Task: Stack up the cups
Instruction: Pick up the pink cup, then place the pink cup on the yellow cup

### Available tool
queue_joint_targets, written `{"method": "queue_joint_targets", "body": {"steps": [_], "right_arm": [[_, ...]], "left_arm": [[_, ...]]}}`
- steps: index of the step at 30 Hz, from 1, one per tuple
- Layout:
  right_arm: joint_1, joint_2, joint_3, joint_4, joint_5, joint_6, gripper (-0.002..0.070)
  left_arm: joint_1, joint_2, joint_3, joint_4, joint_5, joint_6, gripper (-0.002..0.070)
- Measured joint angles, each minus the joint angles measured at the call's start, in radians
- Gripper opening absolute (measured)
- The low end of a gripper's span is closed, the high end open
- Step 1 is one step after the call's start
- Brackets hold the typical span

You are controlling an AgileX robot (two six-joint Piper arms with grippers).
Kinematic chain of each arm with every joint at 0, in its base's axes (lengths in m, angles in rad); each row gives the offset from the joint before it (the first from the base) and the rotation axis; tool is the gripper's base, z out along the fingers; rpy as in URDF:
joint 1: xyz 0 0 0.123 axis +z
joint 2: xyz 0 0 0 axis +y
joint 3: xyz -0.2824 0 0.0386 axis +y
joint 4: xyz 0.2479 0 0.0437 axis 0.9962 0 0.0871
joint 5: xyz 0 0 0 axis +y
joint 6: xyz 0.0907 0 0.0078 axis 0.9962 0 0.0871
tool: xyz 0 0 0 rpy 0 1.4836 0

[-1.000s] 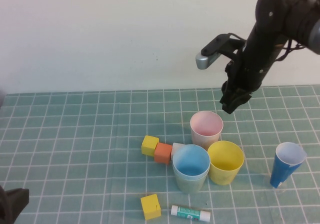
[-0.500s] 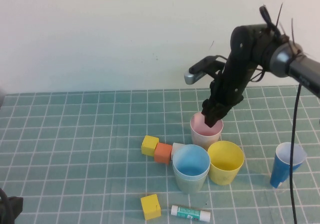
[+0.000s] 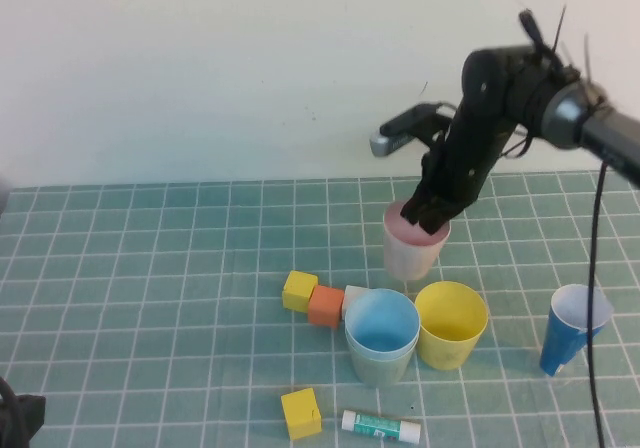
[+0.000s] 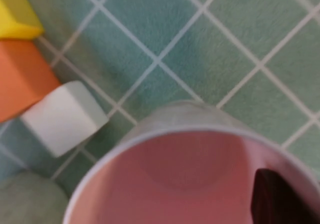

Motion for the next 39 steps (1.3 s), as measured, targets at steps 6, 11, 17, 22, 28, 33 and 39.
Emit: {"method": "queue_joint_targets", "body": {"steps": [6,11,17,22,28,33,39], "right_arm": [[0.0,-0.204,0.003,-0.002,0.083,-0.066,0.002],[0.0,-0.421,0.142,0.007,0.093,-0.085,0.002],[0.009,-0.55,0.426,0.011,0.097,-0.092,0.002],[0.01,-0.52,0.526,0.02,0.03,-0.092,0.002],[0.01,-0.452,0.547,0.035,-0.063,-0.081,0.002],[0.01,-0.393,0.547,0.037,-0.09,-0.048,0.0038],[0.01,-0.365,0.547,0.035,-0.105,-0.035,0.0231]], "left_arm": [[0.0,0.0,0.0,0.0,0.002,0.0,0.0001],[0.0,0.0,0.0,0.002,0.002,0.007,0.0],[0.0,0.0,0.0,0.009,0.002,0.016,0.0],[0.0,0.0,0.0,0.029,0.002,0.021,0.0],[0.0,0.0,0.0,0.035,0.002,0.022,0.0],[0.0,0.0,0.0,0.035,0.002,0.022,0.0],[0.0,0.0,0.0,0.035,0.002,0.022,0.0]]}}
